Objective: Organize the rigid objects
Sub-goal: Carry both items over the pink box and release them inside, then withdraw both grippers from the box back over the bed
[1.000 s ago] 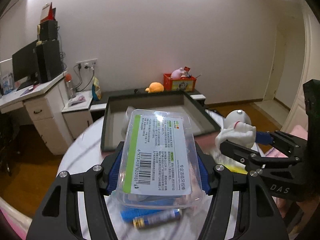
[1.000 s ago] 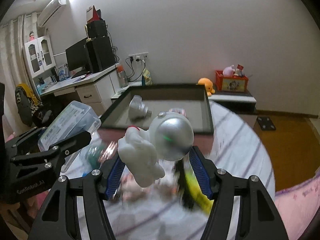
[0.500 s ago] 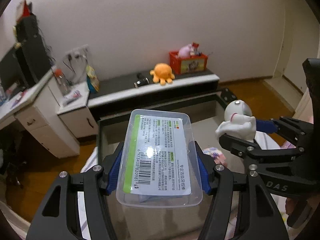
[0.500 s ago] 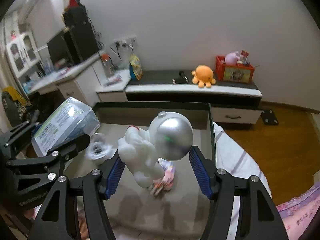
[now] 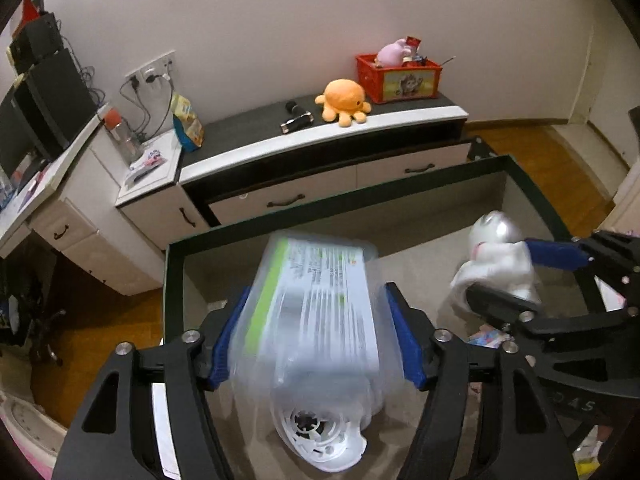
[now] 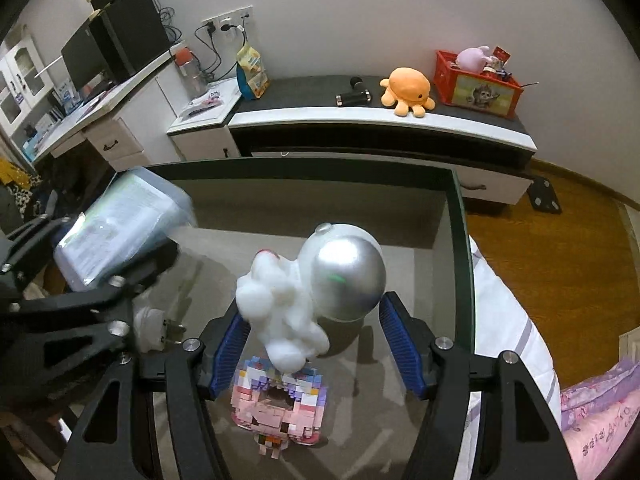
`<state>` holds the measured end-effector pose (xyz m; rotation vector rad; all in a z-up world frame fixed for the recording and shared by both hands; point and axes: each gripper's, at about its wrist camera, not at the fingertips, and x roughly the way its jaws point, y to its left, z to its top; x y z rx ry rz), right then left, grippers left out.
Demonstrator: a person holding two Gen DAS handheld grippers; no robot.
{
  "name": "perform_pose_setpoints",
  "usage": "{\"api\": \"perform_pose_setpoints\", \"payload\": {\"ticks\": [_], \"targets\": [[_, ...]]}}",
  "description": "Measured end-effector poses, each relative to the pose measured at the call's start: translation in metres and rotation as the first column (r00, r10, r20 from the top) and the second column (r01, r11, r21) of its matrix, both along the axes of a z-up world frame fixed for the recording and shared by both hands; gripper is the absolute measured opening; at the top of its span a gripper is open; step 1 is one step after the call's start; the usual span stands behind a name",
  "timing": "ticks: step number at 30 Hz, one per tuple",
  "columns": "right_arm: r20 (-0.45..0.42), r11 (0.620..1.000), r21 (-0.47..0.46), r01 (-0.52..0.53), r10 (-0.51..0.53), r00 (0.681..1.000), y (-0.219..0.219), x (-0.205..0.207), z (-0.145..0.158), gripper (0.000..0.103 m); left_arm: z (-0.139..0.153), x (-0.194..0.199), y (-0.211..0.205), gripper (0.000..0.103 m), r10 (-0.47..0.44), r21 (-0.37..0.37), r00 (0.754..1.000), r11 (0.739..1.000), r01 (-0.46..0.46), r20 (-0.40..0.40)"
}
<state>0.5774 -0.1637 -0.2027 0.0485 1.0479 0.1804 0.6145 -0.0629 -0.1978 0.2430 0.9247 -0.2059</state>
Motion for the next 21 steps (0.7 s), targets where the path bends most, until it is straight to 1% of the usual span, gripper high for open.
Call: {"api": "perform_pose_setpoints", "payload": {"ticks": [1, 3, 4, 5, 6, 7, 10, 11, 12, 13, 14, 15, 16, 19, 20, 21], "targets": [[0.0, 1.0, -0.019, 0.005, -0.005, 1.0, 0.0, -0.001, 0.001, 0.067, 0.0, -0.001, 0.002, 0.078, 0.016, 0.003, 1.0, 1.0, -0.016, 0.011], [0.003, 1.0, -0.013, 0.009, -0.009, 1.0, 0.0, -0.001, 0.002, 0.069, 0.003, -0.006, 0.007, 0.083, 0.038, -0.013, 0.999, 0.999, -0.037, 0.023], [0.015, 1.0, -0.006, 0.016, -0.016, 1.0, -0.001, -0.004, 0.005, 0.074, 0.005, -0.009, 0.01, 0.085, 0.04, -0.026, 0.999, 0.999, -0.039, 0.024], [0.026, 1.0, -0.007, 0.023, -0.023, 0.999, -0.001, -0.006, 0.007, 0.081, 0.008, -0.011, 0.014, 0.087, 0.04, -0.039, 0.999, 0.998, -0.039, 0.026], [0.035, 0.999, -0.009, 0.031, -0.03, 0.999, -0.002, -0.009, 0.009, 0.081, 0.012, -0.017, 0.018, 0.091, 0.047, -0.048, 0.998, 0.998, -0.045, 0.038], [0.049, 1.0, 0.007, 0.027, -0.027, 0.998, -0.002, -0.014, 0.013, 0.081, 0.017, -0.023, 0.021, 0.093, 0.053, -0.052, 0.997, 0.997, -0.05, 0.055], [0.093, 0.999, 0.039, 0.013, -0.016, 0.996, -0.001, -0.032, 0.027, 0.081, 0.036, -0.051, 0.028, 0.094, 0.042, -0.062, 0.992, 0.997, -0.035, 0.12], [0.124, 0.999, 0.044, 0.005, -0.01, 0.992, 0.001, -0.041, 0.035, 0.081, 0.041, -0.058, 0.031, 0.095, 0.041, -0.064, 0.99, 0.997, -0.033, 0.137], [0.15, 0.999, 0.049, -0.004, -0.004, 0.989, 0.003, -0.05, 0.042, 0.082, 0.05, -0.074, 0.033, 0.097, 0.041, -0.066, 0.985, 0.997, -0.03, 0.17], [0.172, 0.999, 0.051, -0.008, -0.001, 0.985, 0.003, -0.057, 0.048, 0.082, 0.054, -0.081, 0.036, 0.101, 0.043, -0.067, 0.981, 0.997, -0.031, 0.188], [0.196, 0.999, 0.052, -0.01, 0.0, 0.981, 0.003, -0.066, 0.053, 0.084, 0.061, -0.094, 0.039, 0.102, 0.048, -0.069, 0.976, 0.997, -0.034, 0.214], [0.224, 0.998, 0.053, -0.015, 0.003, 0.975, 0.005, -0.078, 0.061, 0.085, 0.07, -0.112, 0.042, 0.102, 0.05, -0.076, 0.968, 0.997, -0.033, 0.244], [0.257, 0.998, 0.052, -0.022, 0.007, 0.966, 0.007, -0.092, 0.069, 0.09, 0.075, -0.121, 0.045, 0.103, 0.055, -0.084, 0.963, 0.996, -0.034, 0.262], [0.341, 0.999, 0.03, -0.04, 0.028, 0.94, 0.013, -0.135, 0.087, 0.091, 0.095, -0.169, 0.053, 0.103, 0.069, -0.119, 0.94, 0.992, -0.031, 0.334], [0.358, 0.999, 0.028, -0.047, 0.033, 0.933, 0.014, -0.146, 0.092, 0.091, 0.099, -0.179, 0.053, 0.103, 0.073, -0.117, 0.933, 0.993, -0.034, 0.352], [0.391, 0.998, 0.033, -0.057, 0.04, 0.919, 0.016, -0.166, 0.099, 0.091, 0.105, -0.201, 0.054, 0.103, 0.083, -0.115, 0.918, 0.992, -0.042, 0.387]]}}
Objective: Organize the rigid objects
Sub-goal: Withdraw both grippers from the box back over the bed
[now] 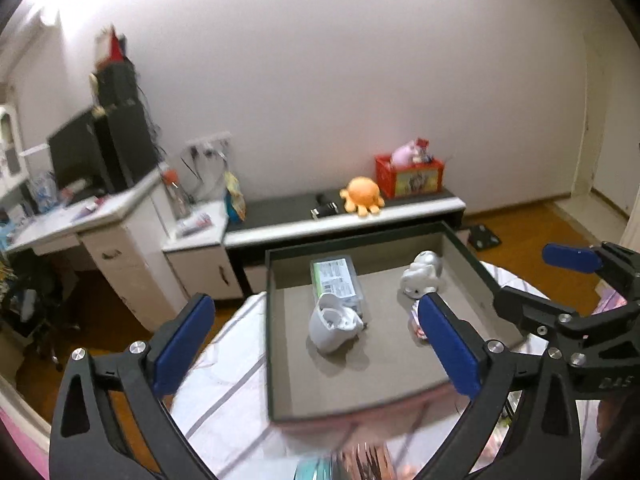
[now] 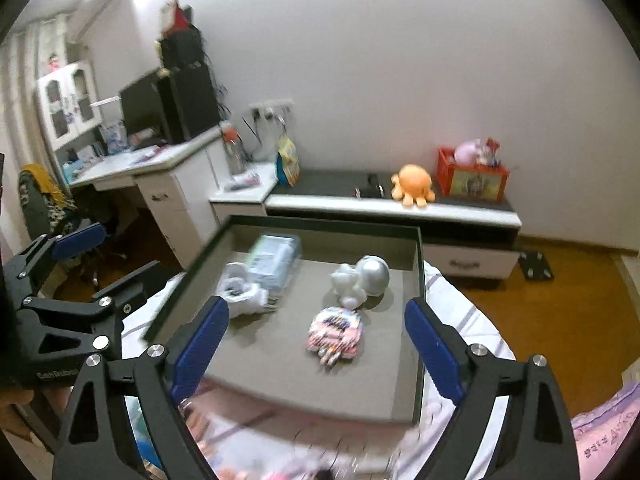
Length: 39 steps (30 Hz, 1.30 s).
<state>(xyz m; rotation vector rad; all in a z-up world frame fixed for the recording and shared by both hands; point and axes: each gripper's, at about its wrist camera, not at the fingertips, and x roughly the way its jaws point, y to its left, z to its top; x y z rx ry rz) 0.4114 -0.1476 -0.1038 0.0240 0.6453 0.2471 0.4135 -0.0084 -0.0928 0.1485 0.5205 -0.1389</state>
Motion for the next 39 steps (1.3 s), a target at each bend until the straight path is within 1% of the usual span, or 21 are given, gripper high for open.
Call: {"api": "perform_pose_setpoints", "payload": {"ticks": [3, 5, 7, 8, 10, 12, 17, 20, 24, 26, 28, 30, 36, 39], "targets": [[0.073, 1.0, 0.0, -0.015, 0.015, 0.997, 0.002, -0.041, 0.012, 0.091, 0.01, -0.049, 0.001, 0.103, 0.007, -0.003, 0.998, 1.0, -0.007, 0.068], [0.125, 0.999, -0.003, -0.037, 0.037, 0.991, 0.007, -0.077, 0.019, 0.091, 0.015, -0.076, 0.001, 0.103, 0.021, 0.007, 0.994, 1.0, -0.022, 0.11], [0.158, 0.998, -0.014, -0.059, 0.061, 0.986, 0.01, -0.102, 0.024, 0.091, 0.02, -0.107, 0.001, 0.103, 0.038, 0.011, 0.988, 0.999, -0.04, 0.152], [0.175, 0.998, -0.018, -0.055, 0.057, 0.983, 0.01, -0.112, 0.025, 0.091, 0.021, -0.124, 0.003, 0.103, 0.048, -0.001, 0.985, 0.999, -0.049, 0.167], [0.229, 0.998, -0.029, -0.048, 0.053, 0.972, 0.011, -0.142, 0.028, 0.091, 0.022, -0.147, 0.006, 0.103, 0.058, -0.02, 0.981, 0.998, -0.055, 0.188], [0.276, 0.999, -0.045, -0.018, 0.03, 0.961, 0.012, -0.166, 0.03, 0.091, 0.021, -0.172, 0.008, 0.103, 0.076, -0.044, 0.974, 0.997, -0.068, 0.215], [0.345, 0.999, -0.051, 0.021, -0.002, 0.939, 0.013, -0.216, 0.029, 0.091, 0.019, -0.213, 0.006, 0.103, 0.083, -0.059, 0.968, 0.996, -0.071, 0.238], [0.375, 0.998, -0.037, 0.057, -0.039, 0.926, 0.01, -0.243, 0.026, 0.091, 0.017, -0.232, 0.004, 0.103, 0.089, -0.051, 0.965, 0.996, -0.078, 0.246], [0.394, 0.996, -0.012, 0.087, -0.075, 0.916, 0.008, -0.263, 0.022, 0.091, 0.017, -0.249, 0.003, 0.103, 0.084, -0.074, 0.964, 0.995, -0.067, 0.253], [0.412, 0.994, -0.002, 0.105, -0.095, 0.906, 0.007, -0.272, 0.022, 0.091, 0.017, -0.256, 0.002, 0.103, 0.087, -0.074, 0.961, 0.995, -0.07, 0.261], [0.424, 0.992, -0.012, 0.125, -0.108, 0.899, 0.006, -0.28, 0.023, 0.091, 0.017, -0.263, 0.0, 0.103, 0.09, -0.067, 0.956, 0.995, -0.074, 0.278], [0.436, 0.99, -0.023, 0.14, -0.117, 0.893, 0.007, -0.286, 0.024, 0.091, 0.017, -0.265, -0.001, 0.103, 0.092, -0.068, 0.956, 0.995, -0.076, 0.278], [0.434, 0.988, -0.027, 0.152, -0.126, 0.892, 0.005, -0.294, 0.021, 0.091, 0.01, -0.266, -0.001, 0.103, 0.086, -0.076, 0.961, 0.995, -0.068, 0.262], [0.415, 0.988, -0.028, 0.154, -0.129, 0.901, 0.004, -0.289, 0.017, 0.091, 0.005, -0.263, -0.003, 0.103, 0.087, -0.065, 0.965, 0.995, -0.073, 0.249]]}}
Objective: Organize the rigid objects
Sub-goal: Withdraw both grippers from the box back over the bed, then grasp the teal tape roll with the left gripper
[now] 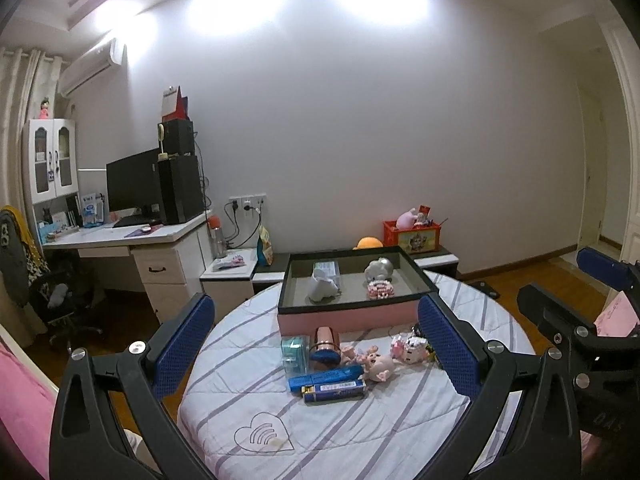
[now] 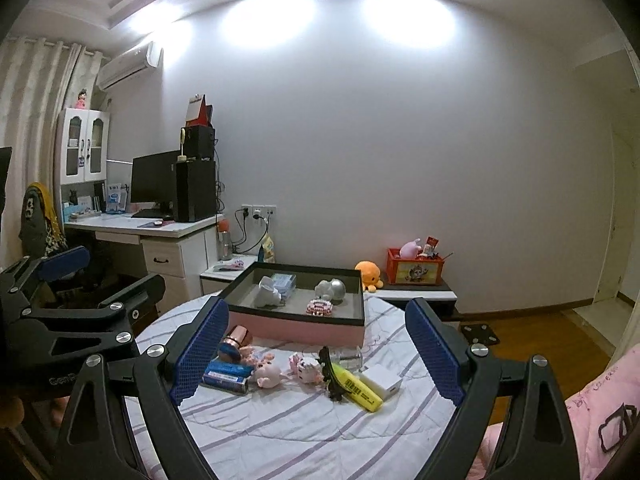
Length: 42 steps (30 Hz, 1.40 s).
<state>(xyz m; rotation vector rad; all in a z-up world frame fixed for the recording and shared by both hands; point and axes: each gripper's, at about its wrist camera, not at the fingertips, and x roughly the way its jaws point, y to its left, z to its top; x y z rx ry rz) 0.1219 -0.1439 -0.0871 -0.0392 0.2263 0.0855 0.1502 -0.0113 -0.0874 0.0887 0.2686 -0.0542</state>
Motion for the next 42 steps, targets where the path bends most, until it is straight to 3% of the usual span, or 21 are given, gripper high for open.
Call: {"api": "perform_pose_setpoints", "payload": {"ticks": [5, 10, 18, 24, 30, 40, 42], "targets": [[-0.025, 1.0, 0.008, 0.007, -0.007, 1.0, -0.001, 0.003, -0.01, 0.091, -0.015, 0.01, -0.001, 0.103, -0.024, 0.003, 0.999, 1.0, 0.024, -0.048], [-0.1, 1.0, 0.006, 0.021, -0.02, 0.995, -0.007, 0.02, -0.033, 0.091, -0.046, 0.03, 0.009, 0.103, -0.041, -0.009, 0.986, 0.999, 0.04, -0.161], [-0.248, 0.998, 0.016, 0.053, -0.047, 0.968, -0.021, 0.052, -0.079, 0.091, -0.106, 0.07, 0.026, 0.103, -0.021, -0.02, 0.937, 1.0, 0.015, -0.348], [-0.336, 0.997, 0.013, 0.07, -0.062, 0.94, -0.03, 0.08, -0.107, 0.091, -0.133, 0.1, 0.037, 0.103, -0.008, -0.041, 0.902, 0.999, -0.011, -0.432], [-0.391, 0.996, 0.022, 0.087, -0.071, 0.918, -0.037, 0.104, -0.125, 0.091, -0.142, 0.128, 0.047, 0.103, -0.021, -0.111, 0.888, 0.993, -0.034, -0.459], [-0.417, 0.993, 0.016, 0.116, -0.098, 0.904, -0.049, 0.143, -0.13, 0.091, -0.146, 0.188, 0.058, 0.103, 0.051, -0.081, 0.875, 0.991, -0.102, -0.481], [-0.419, 0.992, 0.014, 0.129, -0.112, 0.901, -0.052, 0.151, -0.128, 0.091, -0.146, 0.193, 0.063, 0.102, 0.055, -0.091, 0.883, 0.99, -0.109, -0.467]]}}
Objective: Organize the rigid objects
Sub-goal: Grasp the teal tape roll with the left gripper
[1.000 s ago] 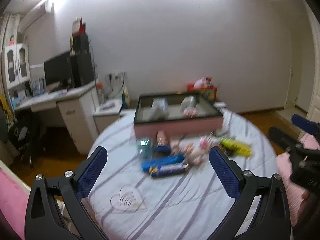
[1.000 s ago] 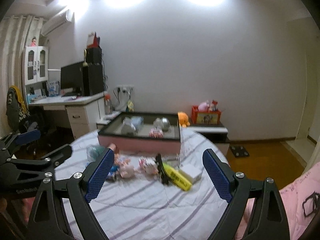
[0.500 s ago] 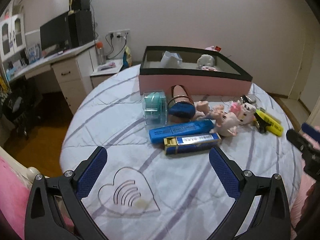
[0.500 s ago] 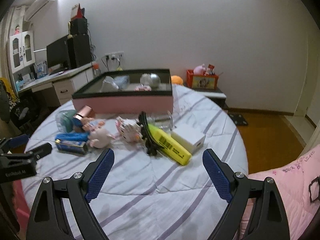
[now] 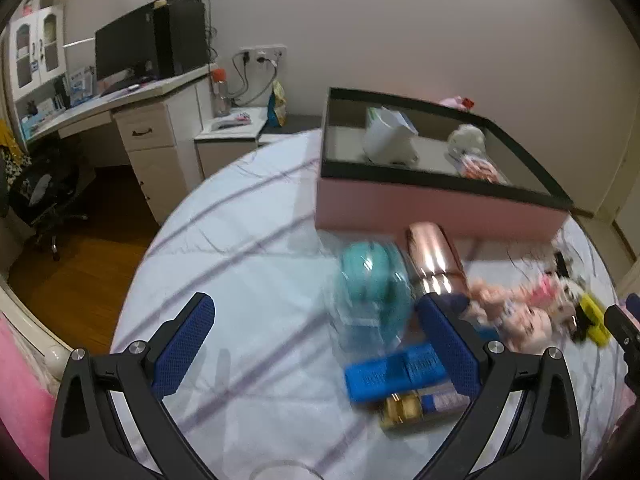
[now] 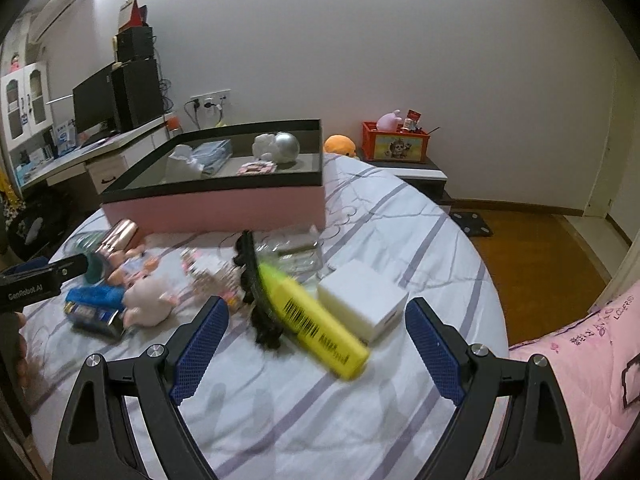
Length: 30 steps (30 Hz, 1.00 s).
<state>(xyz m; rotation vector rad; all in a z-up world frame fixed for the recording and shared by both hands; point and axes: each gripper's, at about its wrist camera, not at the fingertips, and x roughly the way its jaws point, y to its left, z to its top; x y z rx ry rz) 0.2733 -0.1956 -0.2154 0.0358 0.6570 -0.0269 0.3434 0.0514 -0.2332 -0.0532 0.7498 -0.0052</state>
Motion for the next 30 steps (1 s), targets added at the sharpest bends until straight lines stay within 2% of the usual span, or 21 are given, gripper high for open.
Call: {"api": "perform_pose_setpoints", "payload": {"ticks": [3, 4, 5, 10, 12, 14, 22, 30], "targets": [[-0.011, 1.0, 0.003, 0.005, -0.005, 1.0, -0.003, 0.012, 0.0, 0.091, 0.0, 0.006, 0.003, 0.095, -0.036, -0.027, 0.999, 0.999, 0.036, -0.002], [-0.018, 1.0, 0.0, 0.011, -0.011, 1.0, -0.004, 0.017, -0.001, 0.091, -0.001, 0.008, 0.003, 0.087, -0.042, -0.013, 0.999, 0.999, 0.042, -0.009], [-0.026, 1.0, -0.003, 0.014, -0.014, 1.0, -0.005, 0.02, -0.002, 0.091, -0.002, 0.01, 0.002, 0.085, -0.049, 0.007, 0.999, 0.999, 0.049, -0.015], [-0.087, 1.0, 0.0, 0.015, -0.015, 0.996, -0.011, 0.035, -0.009, 0.091, -0.011, 0.018, -0.005, 0.046, -0.14, -0.007, 0.988, 0.99, 0.14, -0.065], [-0.098, 1.0, 0.007, 0.021, -0.02, 0.995, -0.014, 0.039, -0.012, 0.091, -0.012, 0.018, -0.011, 0.038, -0.166, 0.004, 0.984, 0.986, 0.167, -0.068], [-0.107, 1.0, 0.007, 0.025, -0.024, 0.994, -0.017, 0.041, -0.013, 0.091, -0.01, 0.014, -0.014, 0.038, -0.153, 0.042, 0.986, 0.987, 0.156, -0.058], [-0.137, 0.996, -0.016, 0.082, -0.084, 0.987, -0.039, 0.044, -0.016, 0.091, -0.002, -0.002, -0.006, 0.038, -0.118, 0.074, 0.992, 0.99, 0.121, -0.049], [-0.206, 0.999, 0.04, 0.023, -0.015, 0.979, -0.048, 0.058, -0.031, 0.091, 0.006, -0.02, -0.009, 0.038, -0.129, 0.079, 0.991, 0.988, 0.131, -0.035]]}}
